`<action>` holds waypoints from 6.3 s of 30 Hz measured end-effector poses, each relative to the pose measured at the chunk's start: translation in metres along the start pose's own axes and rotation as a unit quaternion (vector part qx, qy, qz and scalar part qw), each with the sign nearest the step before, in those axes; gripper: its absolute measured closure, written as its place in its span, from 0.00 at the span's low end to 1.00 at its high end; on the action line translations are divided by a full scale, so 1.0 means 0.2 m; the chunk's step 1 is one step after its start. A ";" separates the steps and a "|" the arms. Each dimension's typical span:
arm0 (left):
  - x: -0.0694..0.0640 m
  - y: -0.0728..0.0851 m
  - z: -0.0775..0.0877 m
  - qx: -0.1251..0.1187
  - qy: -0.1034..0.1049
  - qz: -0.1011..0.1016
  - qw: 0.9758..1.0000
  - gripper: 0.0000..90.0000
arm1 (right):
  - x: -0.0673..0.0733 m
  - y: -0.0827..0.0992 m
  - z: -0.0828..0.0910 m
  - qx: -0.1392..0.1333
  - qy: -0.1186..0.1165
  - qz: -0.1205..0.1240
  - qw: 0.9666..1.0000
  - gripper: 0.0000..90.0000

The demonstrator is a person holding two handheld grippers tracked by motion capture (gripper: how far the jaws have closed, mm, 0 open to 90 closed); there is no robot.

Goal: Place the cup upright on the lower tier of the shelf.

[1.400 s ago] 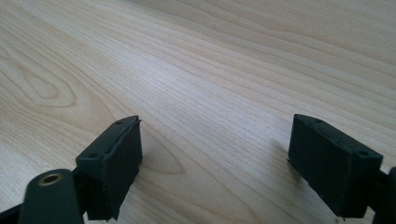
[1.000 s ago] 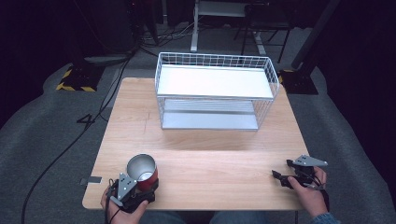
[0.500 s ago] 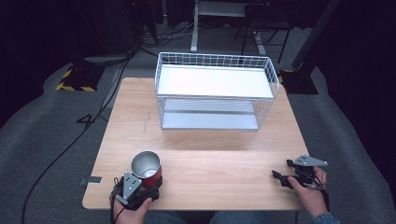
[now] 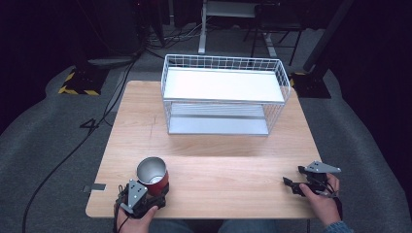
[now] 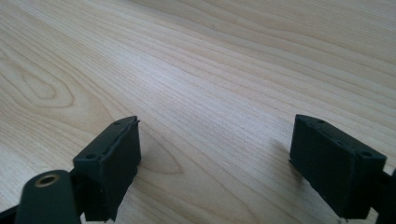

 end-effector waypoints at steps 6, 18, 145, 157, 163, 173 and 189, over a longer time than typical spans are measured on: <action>-0.01 -0.04 0.02 -0.013 0.002 -0.012 1.000 0.19 | 0.00 0.00 0.00 0.000 0.000 0.000 1.000 0.18; -0.11 -0.20 0.05 -0.025 0.030 -0.042 0.998 0.19 | 0.00 0.00 0.00 0.000 0.001 0.000 1.000 0.18; -0.36 -0.72 -1.45 -0.009 0.073 -0.021 0.997 0.18 | 0.00 0.00 0.00 0.000 0.003 0.001 1.000 0.18; -0.35 -0.72 -1.49 0.009 0.062 -0.029 0.998 0.18 | 0.00 0.00 0.00 0.000 0.003 0.001 1.000 0.18; -0.34 -0.72 -1.50 0.010 0.058 -0.049 0.997 0.18 | 0.00 0.00 0.00 0.000 0.004 0.001 1.000 0.19; -0.35 -0.73 -1.48 0.038 0.056 -0.039 0.997 0.17 | 0.00 0.00 0.00 -0.001 0.004 0.002 1.000 0.19; -0.35 -0.70 -1.40 0.037 0.079 -0.025 0.996 0.17 | 0.00 0.00 0.00 -0.001 0.004 0.002 1.000 0.19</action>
Point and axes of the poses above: each handheld gripper's, and its own axes: z roughly backward along the jaws, y roughly out of its underside, x roughly to its left, the point moved 5 cm from there along -z, roughly forward along the jaws, and after that the axes turned 1 degree about y, right-handed, at the moved point
